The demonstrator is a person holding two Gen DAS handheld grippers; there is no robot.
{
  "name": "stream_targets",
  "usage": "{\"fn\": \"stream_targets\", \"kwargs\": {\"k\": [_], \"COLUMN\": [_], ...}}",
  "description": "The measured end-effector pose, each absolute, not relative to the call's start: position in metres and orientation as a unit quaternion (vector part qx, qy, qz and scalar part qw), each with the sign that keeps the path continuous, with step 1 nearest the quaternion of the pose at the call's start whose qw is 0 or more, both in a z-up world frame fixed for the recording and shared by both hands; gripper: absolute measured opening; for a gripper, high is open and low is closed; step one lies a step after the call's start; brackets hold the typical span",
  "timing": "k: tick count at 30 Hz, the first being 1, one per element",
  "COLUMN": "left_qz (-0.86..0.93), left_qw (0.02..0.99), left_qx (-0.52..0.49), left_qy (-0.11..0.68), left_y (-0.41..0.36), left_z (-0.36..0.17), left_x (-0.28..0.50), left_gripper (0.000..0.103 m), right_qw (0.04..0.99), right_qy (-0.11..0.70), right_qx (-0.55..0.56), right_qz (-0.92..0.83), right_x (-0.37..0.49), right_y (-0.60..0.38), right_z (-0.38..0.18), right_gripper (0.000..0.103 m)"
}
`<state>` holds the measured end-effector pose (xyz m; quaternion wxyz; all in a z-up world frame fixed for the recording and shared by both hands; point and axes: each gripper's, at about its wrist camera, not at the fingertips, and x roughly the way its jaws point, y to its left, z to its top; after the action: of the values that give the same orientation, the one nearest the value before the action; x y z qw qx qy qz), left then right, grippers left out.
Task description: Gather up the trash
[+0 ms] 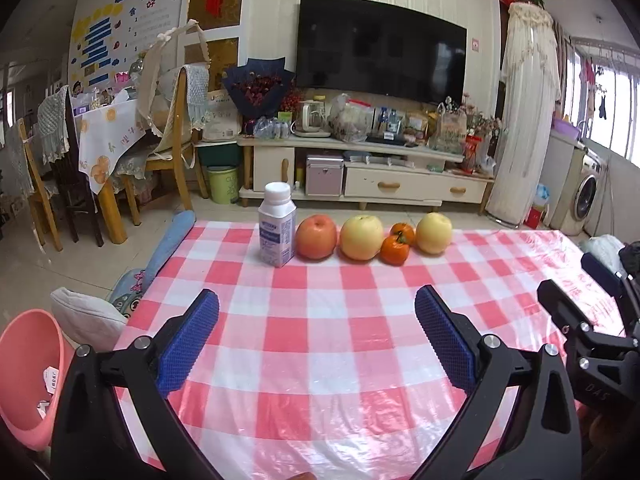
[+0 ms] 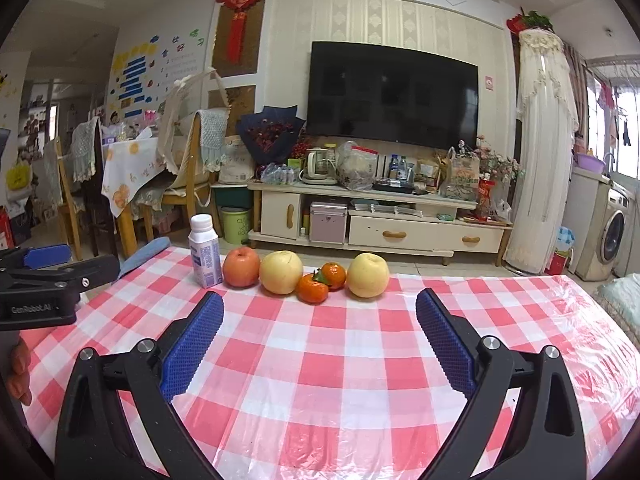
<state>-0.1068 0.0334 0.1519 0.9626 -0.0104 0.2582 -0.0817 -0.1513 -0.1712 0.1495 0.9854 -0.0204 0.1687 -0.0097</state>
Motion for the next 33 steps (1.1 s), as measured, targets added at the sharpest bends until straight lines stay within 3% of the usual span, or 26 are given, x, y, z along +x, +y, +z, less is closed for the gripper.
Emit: {"fn": "stream_targets", "kwargs": {"k": [33], "left_qz": [-0.091], "left_qw": [0.972], "left_qx": [0.025], "left_qy": [0.216], "left_y": [-0.010], "left_z": [0.188], "left_x": [-0.135], "left_gripper": [0.099], "right_qw": [0.990], "right_qy": [0.142], "right_qx": [-0.012], "right_qz": [-0.018], "right_x": [-0.176], "right_y": [-0.200], "right_z": [0.160], "right_gripper": [0.097]}}
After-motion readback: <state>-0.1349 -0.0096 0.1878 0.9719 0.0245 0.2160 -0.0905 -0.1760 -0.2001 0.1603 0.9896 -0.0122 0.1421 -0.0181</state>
